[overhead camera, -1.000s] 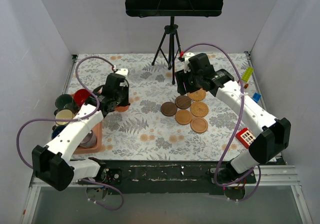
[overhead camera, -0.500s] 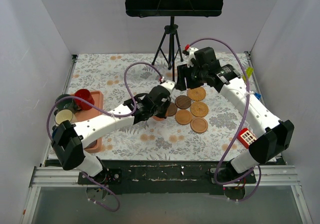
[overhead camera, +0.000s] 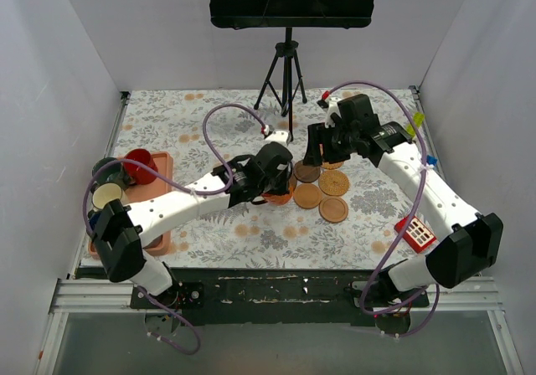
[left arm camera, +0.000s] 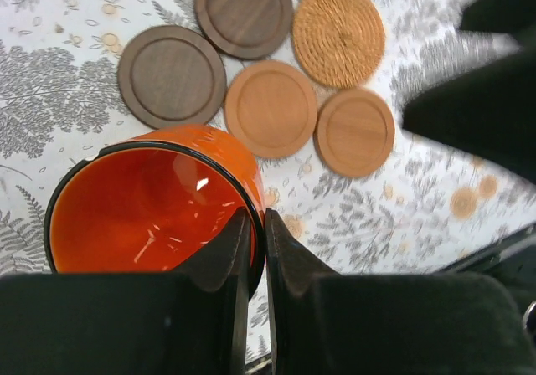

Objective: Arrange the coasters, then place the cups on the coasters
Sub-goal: Place the cup on the coaster.

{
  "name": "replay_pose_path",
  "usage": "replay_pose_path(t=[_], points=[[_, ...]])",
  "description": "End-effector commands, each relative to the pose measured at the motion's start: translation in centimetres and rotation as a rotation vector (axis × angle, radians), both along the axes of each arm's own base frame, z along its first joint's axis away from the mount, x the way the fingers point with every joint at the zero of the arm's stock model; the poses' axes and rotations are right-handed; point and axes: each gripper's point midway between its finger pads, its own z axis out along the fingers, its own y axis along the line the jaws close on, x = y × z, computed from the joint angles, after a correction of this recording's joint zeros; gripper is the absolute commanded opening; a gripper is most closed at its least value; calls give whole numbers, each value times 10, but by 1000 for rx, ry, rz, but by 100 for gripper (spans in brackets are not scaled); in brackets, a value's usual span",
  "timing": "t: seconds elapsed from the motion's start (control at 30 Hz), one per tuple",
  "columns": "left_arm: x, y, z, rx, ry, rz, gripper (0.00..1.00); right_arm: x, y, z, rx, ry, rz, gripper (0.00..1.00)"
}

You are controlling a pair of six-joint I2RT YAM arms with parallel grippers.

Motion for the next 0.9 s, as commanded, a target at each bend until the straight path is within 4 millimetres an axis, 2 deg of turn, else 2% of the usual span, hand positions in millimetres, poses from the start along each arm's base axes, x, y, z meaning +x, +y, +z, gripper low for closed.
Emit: replay_pose_path(t=[0.0, 0.17, 0.3, 0.47, 0.57, 0.73, 0.77, 0.87], points=[[40, 23, 31, -61, 42, 345, 0, 3, -5, 17, 36, -102, -32, 69], [66, 55, 43, -165, 158, 657, 0, -2, -4, 23, 121, -199, -50, 68], [89, 55, 64, -337, 195, 789, 0, -12, 4, 25, 161, -356, 30, 66], [98, 57, 48, -418, 423, 975, 0, -24, 18, 17, 129, -437, 93, 66], [98, 47, 48, -443, 489, 1006, 0, -30, 35, 4, 74, -440, 154, 65], [96, 31, 36, -474, 561, 971, 0, -39, 64, -3, 23, -464, 255, 64], [97, 29, 33, -456, 553, 950, 0, -37, 65, -4, 24, -455, 243, 64], [104, 32, 21, -331, 489, 883, 0, -25, 47, -16, -47, -416, 149, 66]])
